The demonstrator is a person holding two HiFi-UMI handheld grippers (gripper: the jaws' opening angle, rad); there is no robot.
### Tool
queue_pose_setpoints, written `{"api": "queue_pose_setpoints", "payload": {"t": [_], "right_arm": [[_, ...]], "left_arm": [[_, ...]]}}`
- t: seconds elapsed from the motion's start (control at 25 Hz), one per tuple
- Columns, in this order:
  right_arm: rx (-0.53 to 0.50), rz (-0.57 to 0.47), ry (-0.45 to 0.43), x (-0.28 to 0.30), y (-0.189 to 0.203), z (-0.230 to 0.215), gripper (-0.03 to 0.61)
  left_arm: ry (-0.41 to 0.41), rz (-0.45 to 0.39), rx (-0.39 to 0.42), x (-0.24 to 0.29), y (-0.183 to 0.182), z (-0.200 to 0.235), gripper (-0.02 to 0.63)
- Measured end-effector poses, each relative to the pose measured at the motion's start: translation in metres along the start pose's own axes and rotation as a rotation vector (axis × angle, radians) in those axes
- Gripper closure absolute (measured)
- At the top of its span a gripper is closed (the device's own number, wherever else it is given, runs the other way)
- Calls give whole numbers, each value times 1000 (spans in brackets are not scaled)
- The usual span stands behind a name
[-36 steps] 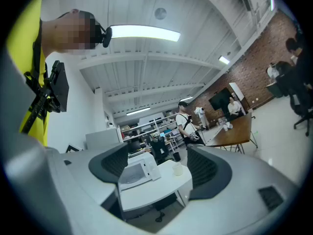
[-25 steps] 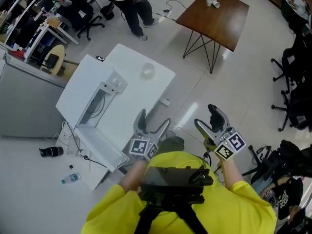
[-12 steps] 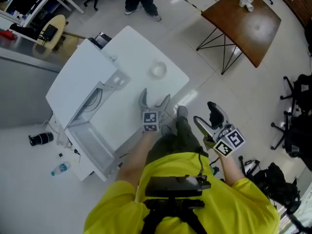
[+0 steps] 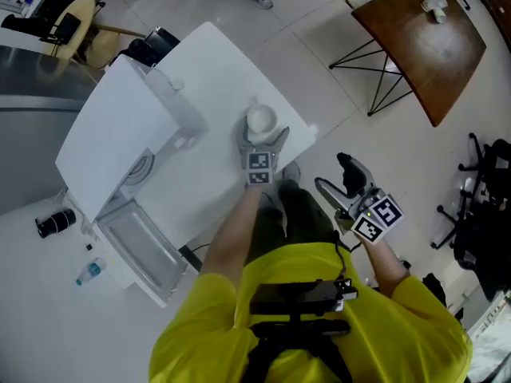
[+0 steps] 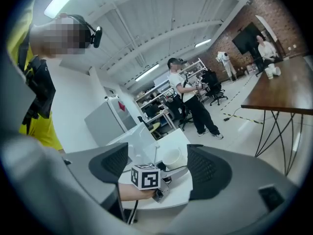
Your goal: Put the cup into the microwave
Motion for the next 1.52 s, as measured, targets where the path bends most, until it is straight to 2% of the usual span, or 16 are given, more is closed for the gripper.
{"api": "queue_pose_setpoints", "payload": {"t": [0.16,0.24,0.4,0.68,0.8,0.96,1.16,1.32,1.44,1.52], "right_arm": [[-13,49,0,9,-9,-21,192],[-16,62,-6,14,-13,-28,201],[-23,90,-33,25,-17,-32,212],[-50,137,-136,52,-22,-16,212],[-62,173,-206,74,-15,6,212],[-86,246,-330,113,3,48,212],[-104,313,-451,153,25,101,213],[-125,374,-481,167,43,121,212],[-127,401,-463,172,57,126,212],[-129,417,-449,171,62,126,212]], "left_arm": [[-80,-21,11,23,1,2,84],[-126,-24,25,28,1,4,137],[-125,-21,-1,18,0,5,144],[-146,-59,-38,-64,-18,-9,147],[-200,-49,-84,-117,-15,3,147],[-387,-36,-149,-195,1,59,147],[-598,-66,-115,-257,1,173,146],[-661,-103,-48,-259,-14,251,146],[-650,-112,-20,-247,-18,290,146],[-641,-116,-35,-237,-17,303,146]]}}
Point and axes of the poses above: the fingertips, and each gripper's own axes: x forward along the fingers, z to its left, y out of its underside, the point moved 8 cm from there along -x, backward along the fingers
